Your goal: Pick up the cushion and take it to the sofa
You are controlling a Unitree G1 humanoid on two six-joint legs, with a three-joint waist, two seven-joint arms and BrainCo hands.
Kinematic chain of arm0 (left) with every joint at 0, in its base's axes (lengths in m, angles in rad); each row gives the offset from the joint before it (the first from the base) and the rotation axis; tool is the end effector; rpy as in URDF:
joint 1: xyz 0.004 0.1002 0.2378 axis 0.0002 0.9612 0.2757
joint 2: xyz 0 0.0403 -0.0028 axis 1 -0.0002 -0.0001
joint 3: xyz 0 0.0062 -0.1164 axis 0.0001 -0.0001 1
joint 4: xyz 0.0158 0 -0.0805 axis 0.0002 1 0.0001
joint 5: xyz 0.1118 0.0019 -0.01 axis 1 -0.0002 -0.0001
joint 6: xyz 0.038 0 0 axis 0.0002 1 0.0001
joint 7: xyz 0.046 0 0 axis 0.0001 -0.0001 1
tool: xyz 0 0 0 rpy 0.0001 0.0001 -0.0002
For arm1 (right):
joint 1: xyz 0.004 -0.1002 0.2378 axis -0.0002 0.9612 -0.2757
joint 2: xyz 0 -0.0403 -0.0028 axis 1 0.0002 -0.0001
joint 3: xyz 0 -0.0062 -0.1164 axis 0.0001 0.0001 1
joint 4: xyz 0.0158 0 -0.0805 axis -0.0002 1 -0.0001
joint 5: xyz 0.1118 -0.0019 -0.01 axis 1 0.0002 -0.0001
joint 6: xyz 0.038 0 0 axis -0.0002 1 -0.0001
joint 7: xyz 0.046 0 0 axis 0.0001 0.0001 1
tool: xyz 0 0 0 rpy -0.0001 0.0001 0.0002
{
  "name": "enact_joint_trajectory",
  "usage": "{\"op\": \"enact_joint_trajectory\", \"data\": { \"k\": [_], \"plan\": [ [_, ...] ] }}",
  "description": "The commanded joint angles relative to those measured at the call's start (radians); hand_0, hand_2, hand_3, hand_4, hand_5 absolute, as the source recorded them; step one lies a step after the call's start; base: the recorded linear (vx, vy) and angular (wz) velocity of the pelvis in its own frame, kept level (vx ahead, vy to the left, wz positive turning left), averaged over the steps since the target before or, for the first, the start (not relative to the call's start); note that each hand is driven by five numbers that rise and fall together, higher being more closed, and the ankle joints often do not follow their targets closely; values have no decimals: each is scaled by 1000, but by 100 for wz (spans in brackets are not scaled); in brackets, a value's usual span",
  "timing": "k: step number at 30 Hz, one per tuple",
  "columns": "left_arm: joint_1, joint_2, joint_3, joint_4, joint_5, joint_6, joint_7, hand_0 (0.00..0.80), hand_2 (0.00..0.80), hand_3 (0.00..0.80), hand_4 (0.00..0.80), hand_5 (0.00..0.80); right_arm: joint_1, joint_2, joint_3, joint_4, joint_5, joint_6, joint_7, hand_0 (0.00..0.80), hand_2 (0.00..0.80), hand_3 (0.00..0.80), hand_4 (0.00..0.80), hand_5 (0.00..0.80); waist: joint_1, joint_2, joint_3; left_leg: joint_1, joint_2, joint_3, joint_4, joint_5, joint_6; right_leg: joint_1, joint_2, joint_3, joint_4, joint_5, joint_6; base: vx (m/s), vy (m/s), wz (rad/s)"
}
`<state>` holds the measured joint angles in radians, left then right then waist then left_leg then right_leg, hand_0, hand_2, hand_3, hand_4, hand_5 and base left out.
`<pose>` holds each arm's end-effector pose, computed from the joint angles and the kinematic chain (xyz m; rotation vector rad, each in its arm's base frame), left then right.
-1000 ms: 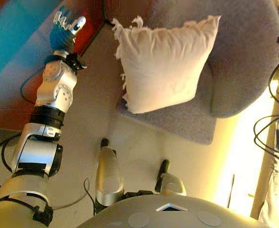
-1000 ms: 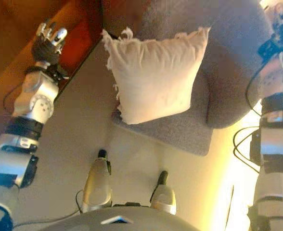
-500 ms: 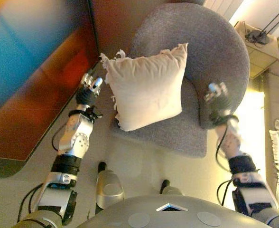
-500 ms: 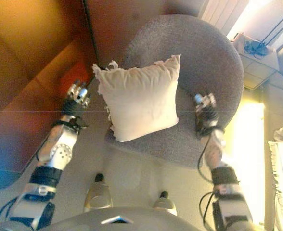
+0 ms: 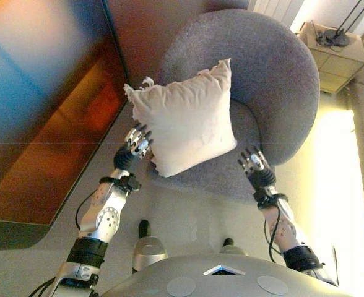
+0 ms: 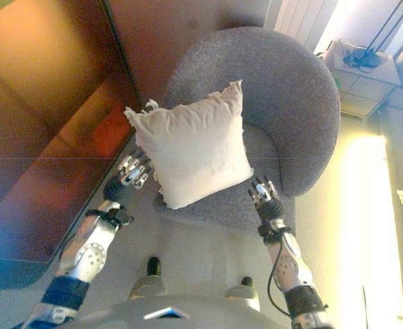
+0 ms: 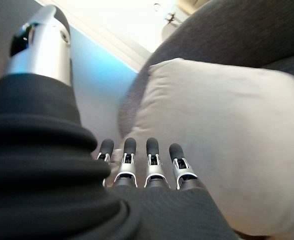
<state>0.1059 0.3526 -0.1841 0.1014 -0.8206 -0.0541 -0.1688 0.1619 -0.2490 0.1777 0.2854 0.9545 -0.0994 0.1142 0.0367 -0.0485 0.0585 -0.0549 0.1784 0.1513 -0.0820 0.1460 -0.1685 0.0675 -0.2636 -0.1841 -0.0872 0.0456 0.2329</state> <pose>0.1843 0.1971 -0.0057 -0.4836 0.1881 -0.1988 0.1568 -0.1891 -0.0494 0.6925 0.3410 -0.0359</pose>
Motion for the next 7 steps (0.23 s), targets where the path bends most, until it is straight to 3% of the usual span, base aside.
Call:
{"op": "enact_joint_trajectory", "data": {
  "k": [1, 7],
  "plan": [
    [-75, 15, -19, -46, -43, -61, -40, 0, 0, 0, 0, 0, -86, -12, -4, -62, 0, -93, 21, 0, 0, 0, 0, 0, -15, 25, 36, -28, -38, -16, 35, -36, 58, -25, 67, 1, 59, -9, -64, -59, -8, -2],
    [-99, 23, -55, -46, -48, -49, -17, 0, 0, 0, 0, 0, -100, -15, 30, -77, -1, -106, -6, 0, 0, 0, 0, 0, -15, 22, 37, -18, -42, -24, 19, -37, 62, -24, 67, 1, 49, -3, -60, -15, -3, 0]
  ]
}}
